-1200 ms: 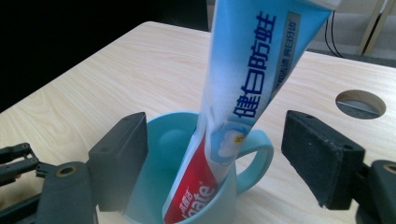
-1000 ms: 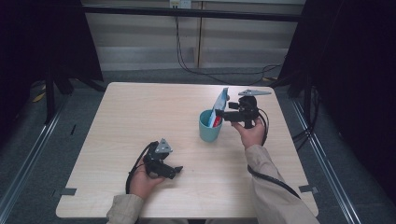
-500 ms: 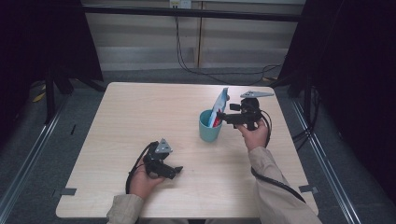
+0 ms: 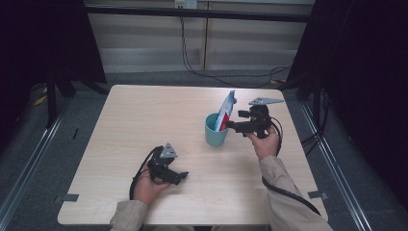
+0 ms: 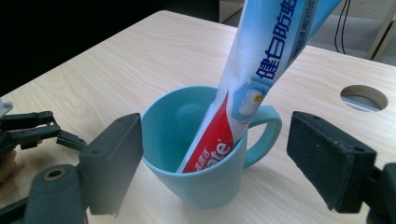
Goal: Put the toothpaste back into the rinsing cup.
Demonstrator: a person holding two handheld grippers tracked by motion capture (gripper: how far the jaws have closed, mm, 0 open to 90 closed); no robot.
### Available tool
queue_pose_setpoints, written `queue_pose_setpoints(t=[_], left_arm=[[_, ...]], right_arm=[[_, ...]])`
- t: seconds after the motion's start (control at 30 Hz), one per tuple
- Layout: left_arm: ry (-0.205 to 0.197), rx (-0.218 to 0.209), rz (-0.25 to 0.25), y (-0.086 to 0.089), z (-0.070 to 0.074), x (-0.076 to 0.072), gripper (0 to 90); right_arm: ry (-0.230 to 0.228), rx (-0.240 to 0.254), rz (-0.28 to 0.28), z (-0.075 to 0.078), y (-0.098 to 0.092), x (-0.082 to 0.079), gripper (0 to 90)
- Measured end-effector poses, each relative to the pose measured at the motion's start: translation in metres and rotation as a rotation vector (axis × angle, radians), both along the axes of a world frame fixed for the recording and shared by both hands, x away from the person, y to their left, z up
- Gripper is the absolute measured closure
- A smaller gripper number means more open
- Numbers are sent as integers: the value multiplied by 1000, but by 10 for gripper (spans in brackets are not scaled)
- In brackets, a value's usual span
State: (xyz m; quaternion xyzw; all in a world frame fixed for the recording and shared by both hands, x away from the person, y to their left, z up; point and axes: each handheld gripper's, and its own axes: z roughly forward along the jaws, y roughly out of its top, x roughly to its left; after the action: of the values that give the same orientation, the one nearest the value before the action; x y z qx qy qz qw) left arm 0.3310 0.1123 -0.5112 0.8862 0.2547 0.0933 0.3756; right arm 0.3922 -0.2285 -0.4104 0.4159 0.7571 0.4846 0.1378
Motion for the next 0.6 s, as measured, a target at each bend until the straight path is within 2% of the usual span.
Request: queue_pose_setpoints(t=[0.47,0.6], left_arm=[[1,2,-1,0,0,0,64],[1,2,-1,0,0,0,65]], right_arm=[[-6,-3,21,-1,-2,-10,181],[-15,2,8,-2,-1,-12,192]])
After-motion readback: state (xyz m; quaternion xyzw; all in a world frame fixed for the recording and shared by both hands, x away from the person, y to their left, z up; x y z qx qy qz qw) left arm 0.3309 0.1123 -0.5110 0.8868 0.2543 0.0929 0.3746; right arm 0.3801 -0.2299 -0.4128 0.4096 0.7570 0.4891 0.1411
